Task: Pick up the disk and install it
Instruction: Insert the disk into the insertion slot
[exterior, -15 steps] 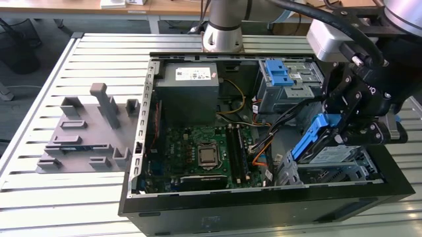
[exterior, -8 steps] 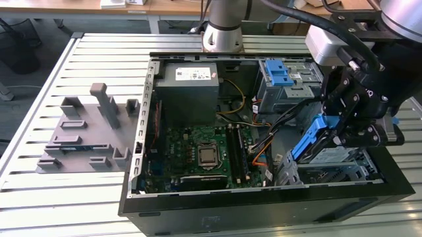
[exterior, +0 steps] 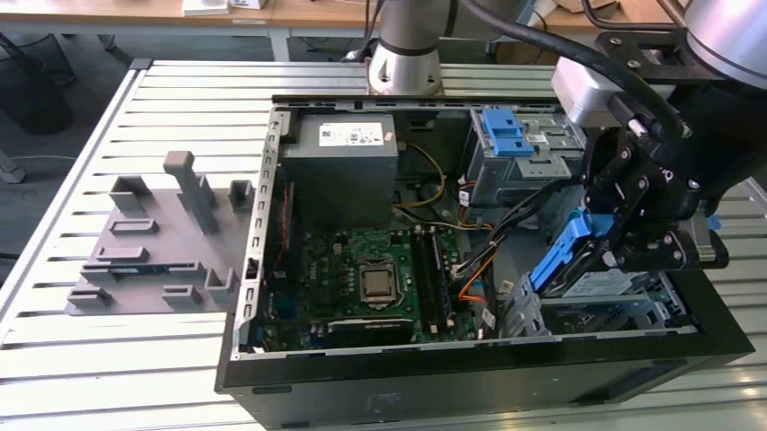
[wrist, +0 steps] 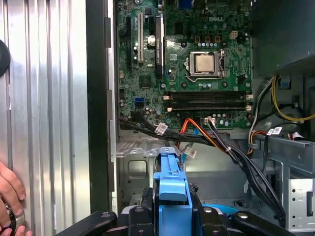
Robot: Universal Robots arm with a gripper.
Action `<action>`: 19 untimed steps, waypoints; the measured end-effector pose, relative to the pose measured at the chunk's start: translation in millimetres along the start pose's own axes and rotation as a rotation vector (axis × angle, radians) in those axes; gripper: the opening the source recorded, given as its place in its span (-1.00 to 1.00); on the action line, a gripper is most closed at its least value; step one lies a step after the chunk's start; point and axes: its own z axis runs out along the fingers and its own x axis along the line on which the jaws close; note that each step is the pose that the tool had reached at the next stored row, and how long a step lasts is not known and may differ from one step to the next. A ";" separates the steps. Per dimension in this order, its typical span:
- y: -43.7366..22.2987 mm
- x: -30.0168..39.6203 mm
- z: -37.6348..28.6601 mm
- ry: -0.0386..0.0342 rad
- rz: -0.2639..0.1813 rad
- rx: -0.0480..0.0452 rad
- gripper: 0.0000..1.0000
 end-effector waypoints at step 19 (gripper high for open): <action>0.0 0.2 8.9 0.0000 0.000 0.0000 -0.27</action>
